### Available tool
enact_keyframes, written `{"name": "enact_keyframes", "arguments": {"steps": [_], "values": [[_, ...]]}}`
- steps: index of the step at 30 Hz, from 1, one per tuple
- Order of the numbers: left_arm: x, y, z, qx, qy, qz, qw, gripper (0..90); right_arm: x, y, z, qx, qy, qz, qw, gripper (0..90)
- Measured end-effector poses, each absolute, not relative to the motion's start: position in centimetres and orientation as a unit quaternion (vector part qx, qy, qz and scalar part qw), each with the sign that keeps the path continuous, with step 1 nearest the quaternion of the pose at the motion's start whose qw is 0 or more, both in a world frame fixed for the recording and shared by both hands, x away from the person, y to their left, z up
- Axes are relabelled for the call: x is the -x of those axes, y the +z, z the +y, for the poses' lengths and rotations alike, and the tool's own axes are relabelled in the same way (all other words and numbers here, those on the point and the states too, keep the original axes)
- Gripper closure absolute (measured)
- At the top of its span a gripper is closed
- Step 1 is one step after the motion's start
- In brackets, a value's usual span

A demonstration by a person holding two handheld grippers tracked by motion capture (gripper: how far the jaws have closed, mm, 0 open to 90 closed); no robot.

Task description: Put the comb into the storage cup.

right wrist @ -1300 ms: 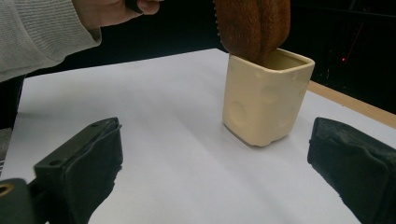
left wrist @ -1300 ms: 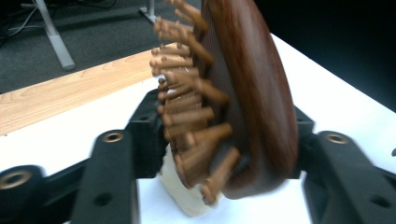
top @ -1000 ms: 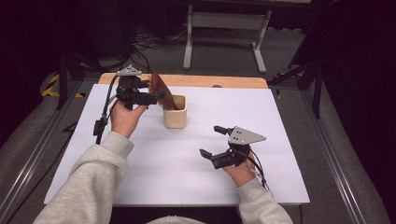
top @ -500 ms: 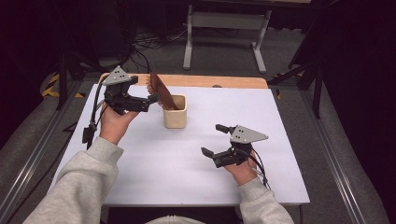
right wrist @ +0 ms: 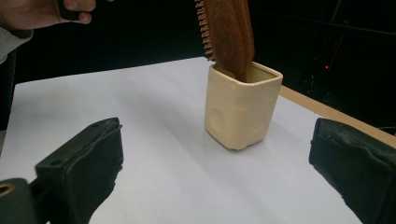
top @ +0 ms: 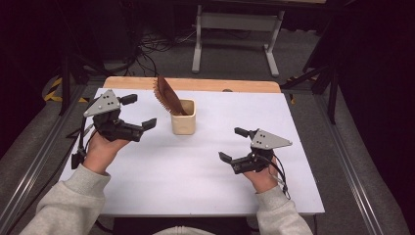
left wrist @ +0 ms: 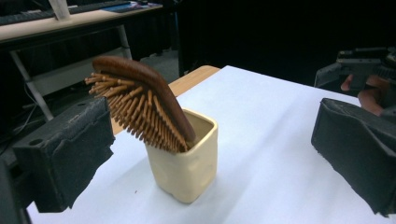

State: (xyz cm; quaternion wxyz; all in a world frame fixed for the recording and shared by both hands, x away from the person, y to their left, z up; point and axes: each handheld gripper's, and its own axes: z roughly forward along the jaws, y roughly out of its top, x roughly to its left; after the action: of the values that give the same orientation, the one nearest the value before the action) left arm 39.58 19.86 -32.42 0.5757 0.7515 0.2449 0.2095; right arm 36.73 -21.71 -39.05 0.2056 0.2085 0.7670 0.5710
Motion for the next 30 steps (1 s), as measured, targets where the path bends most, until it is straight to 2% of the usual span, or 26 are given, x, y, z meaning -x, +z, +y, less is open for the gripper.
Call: {"name": "enact_keyframes", "arguments": {"steps": [12,30], "values": [[-37.4,-35.1,21.4,-0.771,0.167,0.245,0.564,0.2,-36.4,-39.1,-22.4,-0.216,0.57,0.766,0.204,2.3],[-35.8,-41.3,23.6,-0.76,0.177,0.264,0.567,0.2,-35.7,-40.5,-23.4,-0.211,0.566,0.771,0.203,1.8]]}}
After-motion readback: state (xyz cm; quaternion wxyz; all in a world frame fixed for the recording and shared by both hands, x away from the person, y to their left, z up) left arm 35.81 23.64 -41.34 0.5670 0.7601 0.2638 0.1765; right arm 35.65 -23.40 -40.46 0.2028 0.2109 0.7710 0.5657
